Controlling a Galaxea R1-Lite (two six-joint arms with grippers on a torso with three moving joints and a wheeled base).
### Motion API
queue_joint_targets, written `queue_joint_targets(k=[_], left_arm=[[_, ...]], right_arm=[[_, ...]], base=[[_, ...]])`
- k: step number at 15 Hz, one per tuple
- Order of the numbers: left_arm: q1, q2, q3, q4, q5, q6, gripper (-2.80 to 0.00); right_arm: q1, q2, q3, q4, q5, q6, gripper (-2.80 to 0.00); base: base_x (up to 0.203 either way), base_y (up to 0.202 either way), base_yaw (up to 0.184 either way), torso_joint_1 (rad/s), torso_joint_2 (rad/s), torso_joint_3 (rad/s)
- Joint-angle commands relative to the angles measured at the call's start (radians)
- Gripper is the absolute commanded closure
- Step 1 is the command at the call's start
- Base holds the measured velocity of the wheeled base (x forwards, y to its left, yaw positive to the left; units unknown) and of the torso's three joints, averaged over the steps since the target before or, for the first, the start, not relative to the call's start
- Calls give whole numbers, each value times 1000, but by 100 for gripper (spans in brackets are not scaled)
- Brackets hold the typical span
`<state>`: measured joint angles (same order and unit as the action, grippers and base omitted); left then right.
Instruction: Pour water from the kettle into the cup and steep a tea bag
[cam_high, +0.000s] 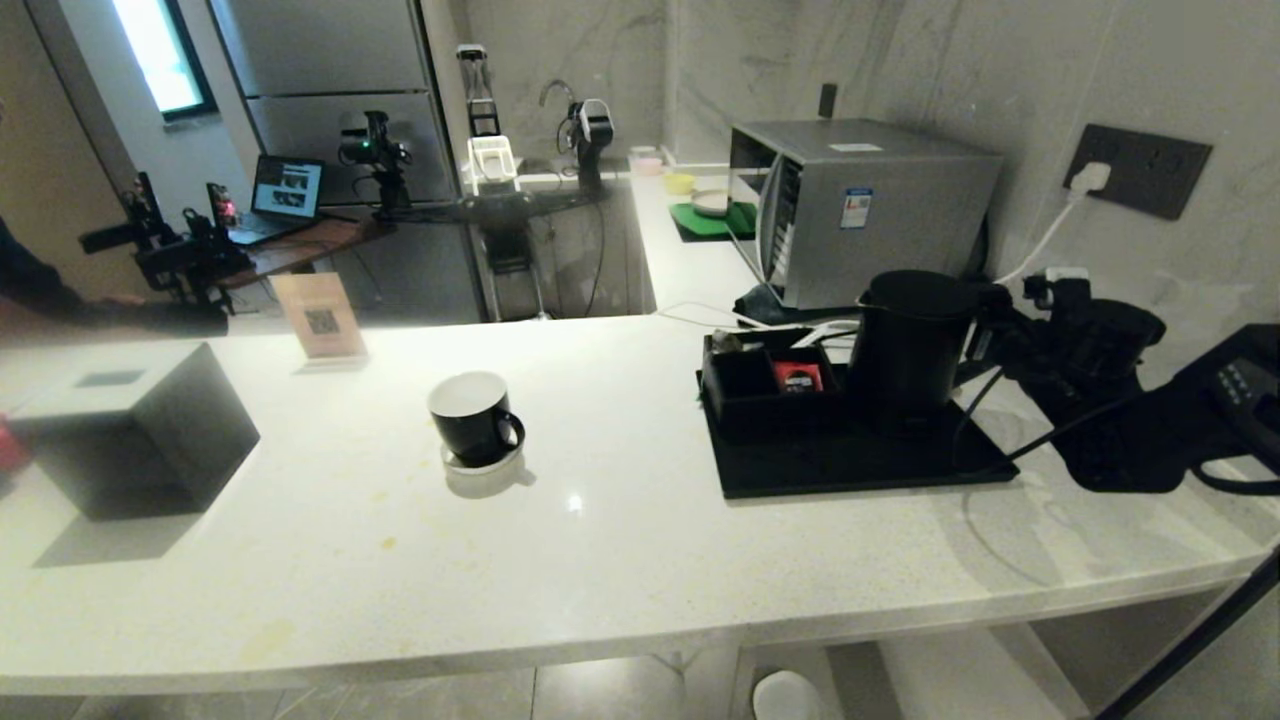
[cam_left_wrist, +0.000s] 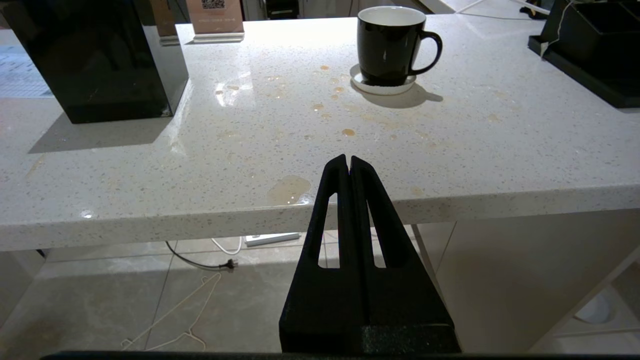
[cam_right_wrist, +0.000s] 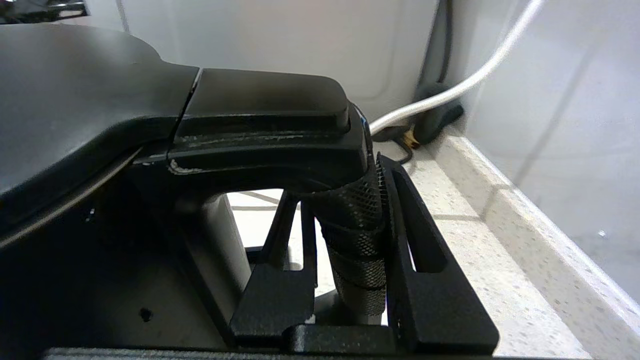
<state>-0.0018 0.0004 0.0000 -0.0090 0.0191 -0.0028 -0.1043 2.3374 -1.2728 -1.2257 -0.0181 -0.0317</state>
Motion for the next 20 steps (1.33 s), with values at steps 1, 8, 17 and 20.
queue_joint_targets(k=[1,8,17,20], left_arm=[[0,0,0,0,1,0,0],[0,0,0,0,1,0,0],[0,0,0,0,1,0,0],[0,0,0,0,1,0,0]], right_arm=[[5,-22,5,-11,0,1,0],[8,-85,89,-9,-1,5,0],[9,-175,200,1,-22,7,0],[19,-206,229,8,-53,38,0]], base=[[0,0,0,0,0,0],[0,0,0,0,0,0],[0,0,0,0,0,0],[0,0,0,0,0,0]])
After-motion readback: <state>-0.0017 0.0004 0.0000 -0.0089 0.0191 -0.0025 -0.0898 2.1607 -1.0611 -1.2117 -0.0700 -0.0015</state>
